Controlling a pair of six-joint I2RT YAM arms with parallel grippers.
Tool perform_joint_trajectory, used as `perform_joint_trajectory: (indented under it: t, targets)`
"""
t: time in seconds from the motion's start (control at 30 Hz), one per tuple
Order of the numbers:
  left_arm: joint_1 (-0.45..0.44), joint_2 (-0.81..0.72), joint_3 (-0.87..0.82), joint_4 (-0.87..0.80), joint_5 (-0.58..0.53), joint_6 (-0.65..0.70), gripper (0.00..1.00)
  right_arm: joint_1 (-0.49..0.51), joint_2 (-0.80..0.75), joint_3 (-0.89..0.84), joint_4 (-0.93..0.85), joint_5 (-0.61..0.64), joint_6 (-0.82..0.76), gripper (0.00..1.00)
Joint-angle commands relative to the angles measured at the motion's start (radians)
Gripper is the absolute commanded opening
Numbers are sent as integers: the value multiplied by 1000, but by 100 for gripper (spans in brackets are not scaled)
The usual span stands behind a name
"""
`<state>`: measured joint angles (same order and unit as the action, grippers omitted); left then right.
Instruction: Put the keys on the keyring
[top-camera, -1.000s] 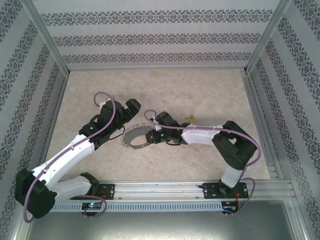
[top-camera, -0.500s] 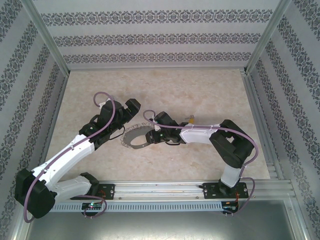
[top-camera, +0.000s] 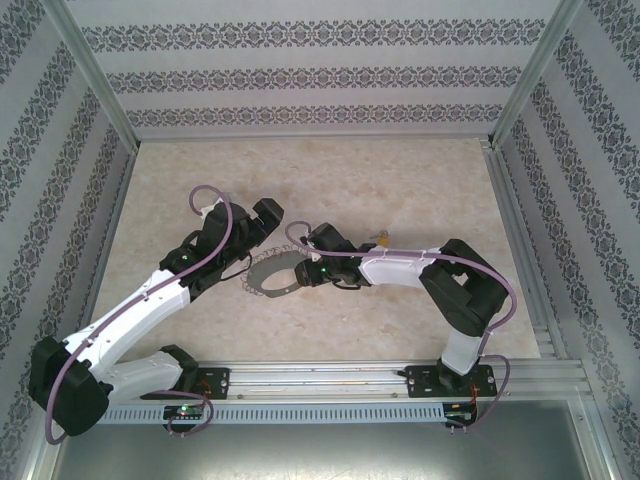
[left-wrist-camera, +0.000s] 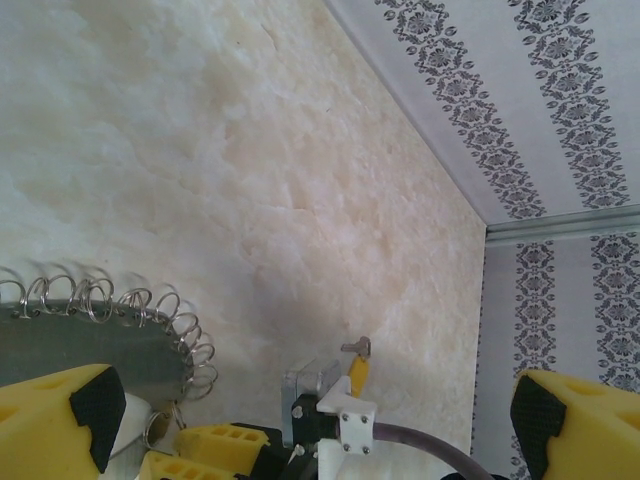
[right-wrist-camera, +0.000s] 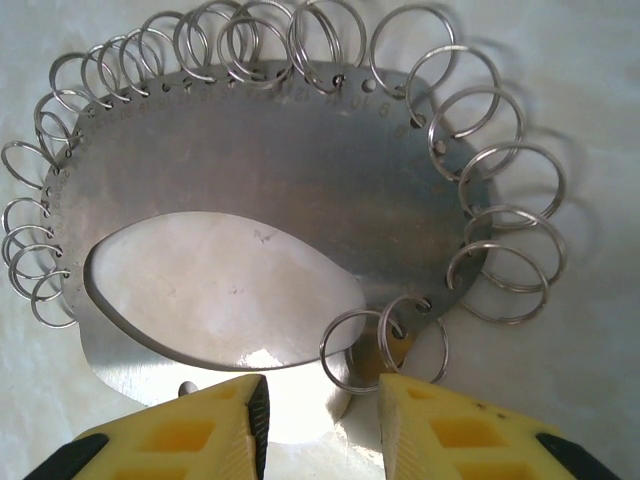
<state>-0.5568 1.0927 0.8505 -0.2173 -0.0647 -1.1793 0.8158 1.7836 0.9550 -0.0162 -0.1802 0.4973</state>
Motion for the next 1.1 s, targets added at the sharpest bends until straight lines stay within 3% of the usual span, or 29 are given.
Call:
perform_joint_trajectory:
  t: [0.0,1.07]
  targets:
    - [-24,0,41,25,-23,-2,100,5,16,33,-37,40,-35,36]
    - [-103,-60,71,3,-170,61,100,75,92,140,-157,184,-128,34]
